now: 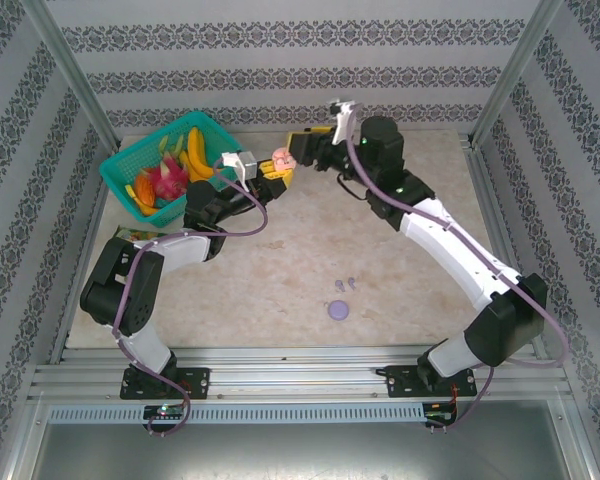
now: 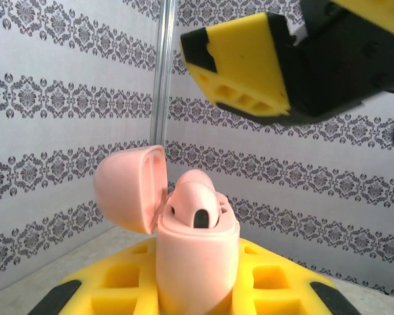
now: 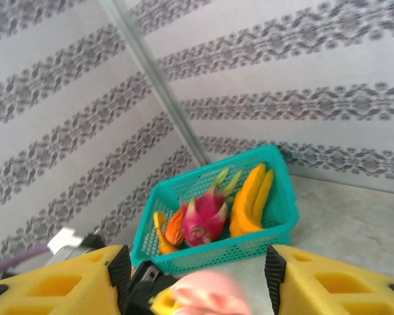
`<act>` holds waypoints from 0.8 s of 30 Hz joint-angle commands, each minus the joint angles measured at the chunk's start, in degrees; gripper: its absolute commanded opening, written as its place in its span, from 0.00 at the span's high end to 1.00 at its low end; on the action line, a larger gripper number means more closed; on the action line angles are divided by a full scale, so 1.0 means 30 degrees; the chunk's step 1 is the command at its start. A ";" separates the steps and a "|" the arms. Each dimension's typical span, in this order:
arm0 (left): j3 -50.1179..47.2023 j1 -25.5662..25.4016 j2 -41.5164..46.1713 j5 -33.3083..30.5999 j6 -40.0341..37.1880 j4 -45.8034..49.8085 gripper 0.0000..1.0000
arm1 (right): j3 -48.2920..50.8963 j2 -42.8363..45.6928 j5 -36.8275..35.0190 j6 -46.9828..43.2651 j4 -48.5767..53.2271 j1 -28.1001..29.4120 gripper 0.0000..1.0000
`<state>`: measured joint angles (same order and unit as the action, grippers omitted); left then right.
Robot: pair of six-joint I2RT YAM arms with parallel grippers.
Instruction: Insert the wireless bluetooth earbuds into the charging case
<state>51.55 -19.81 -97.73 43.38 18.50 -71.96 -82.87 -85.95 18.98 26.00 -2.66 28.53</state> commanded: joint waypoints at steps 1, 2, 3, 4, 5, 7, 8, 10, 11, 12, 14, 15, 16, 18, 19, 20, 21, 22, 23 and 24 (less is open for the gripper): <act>-0.0021 -0.0180 -0.0259 0.0615 0.0174 -0.1061 1.00 | -0.1396 -0.1045 0.1619 0.2224 0.1366 -0.1257 0.44; -0.0013 -0.0165 -0.0307 0.0771 0.0224 -0.1046 1.00 | -0.1954 -0.1458 0.2064 0.2439 0.1966 -0.1609 0.46; 0.0023 -0.0185 -0.0351 0.0883 0.0278 -0.1032 1.00 | -0.2365 -0.1905 0.2377 0.2630 0.2468 -0.1860 0.49; 0.0062 -0.0171 -0.0408 0.0980 0.0332 -0.1032 1.00 | -0.2772 -0.2367 0.2744 0.2709 0.2905 -0.2041 0.51; 0.0131 -0.0176 -0.0489 0.1141 0.0413 -0.1017 1.00 | -0.3278 -0.2955 0.3139 0.2812 0.3387 -0.2196 0.54; 0.0313 -0.0167 -0.0613 0.1492 0.0577 -0.0900 1.00 | -0.4153 -0.3938 0.3742 0.2840 0.4161 -0.2361 0.60; 0.0413 -0.0180 -0.0716 0.1618 0.0646 -0.0786 1.00 | -0.4643 -0.4507 0.3901 0.2758 0.4705 -0.2368 0.62; 0.0562 -0.0185 -0.0834 0.1822 0.0728 -0.0716 1.00 | -0.5305 -0.5465 0.4414 0.2683 0.5267 -0.2361 0.67; 0.0622 -0.0166 -0.0865 0.1873 0.0760 -0.0669 1.00 | -0.5505 -0.5867 0.4604 0.2728 0.5403 -0.2327 0.68; 0.0671 -0.0183 -0.0906 0.1905 0.0787 -0.0625 1.00 | -0.5671 -0.6204 0.4770 0.2728 0.5470 -0.2280 0.69; 0.0754 -0.0196 -0.0989 0.1961 0.0813 -0.0548 1.00 | -0.5874 -0.6709 0.5048 0.2715 0.5549 -0.2160 0.71; 0.0783 -0.0208 -0.1024 0.2005 0.0848 -0.0534 1.00 | -0.5948 -0.6927 0.5292 0.2703 0.5639 -0.2076 0.71; 0.0821 -0.0205 -0.1073 0.1997 0.0891 -0.0519 1.00 | -0.6015 -0.7084 0.5462 0.2625 0.5658 -0.1995 0.72; 0.0901 -0.0206 -0.1215 0.1976 0.0896 -0.0472 1.00 | -0.6038 -0.7237 0.5750 0.2406 0.5787 -0.1754 0.73; 0.0958 -0.0207 -0.1302 0.1958 0.0922 -0.0447 1.00 | -0.5969 -0.7222 0.5843 0.2299 0.5811 -0.1642 0.73; 0.1010 -0.0197 -0.1410 0.1966 0.0955 -0.0417 1.00 | -0.5913 -0.7167 0.5882 0.2144 0.5932 -0.1518 0.73; 0.1065 -0.0199 -0.1478 0.1973 0.0984 -0.0418 1.00 | -0.5797 -0.7046 0.5930 0.1913 0.6029 -0.1416 0.74; 0.1125 -0.0196 -0.1563 0.1944 0.1005 -0.0394 1.00 | -0.5613 -0.6870 0.5898 0.1737 0.6055 -0.1342 0.74; 0.1173 -0.0182 -0.1657 0.1925 0.1032 -0.0376 1.00 | -0.5362 -0.6659 0.5821 0.1615 0.6080 -0.1255 0.74; 0.1229 -0.0213 -0.1748 0.1945 0.1100 -0.0348 1.00 | -0.5042 -0.6397 0.5731 0.1437 0.6047 -0.1221 0.74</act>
<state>53.23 -19.90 -101.67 48.66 20.25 -72.42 -98.39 -107.98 33.95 32.45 15.03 23.90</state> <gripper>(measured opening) 0.216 0.264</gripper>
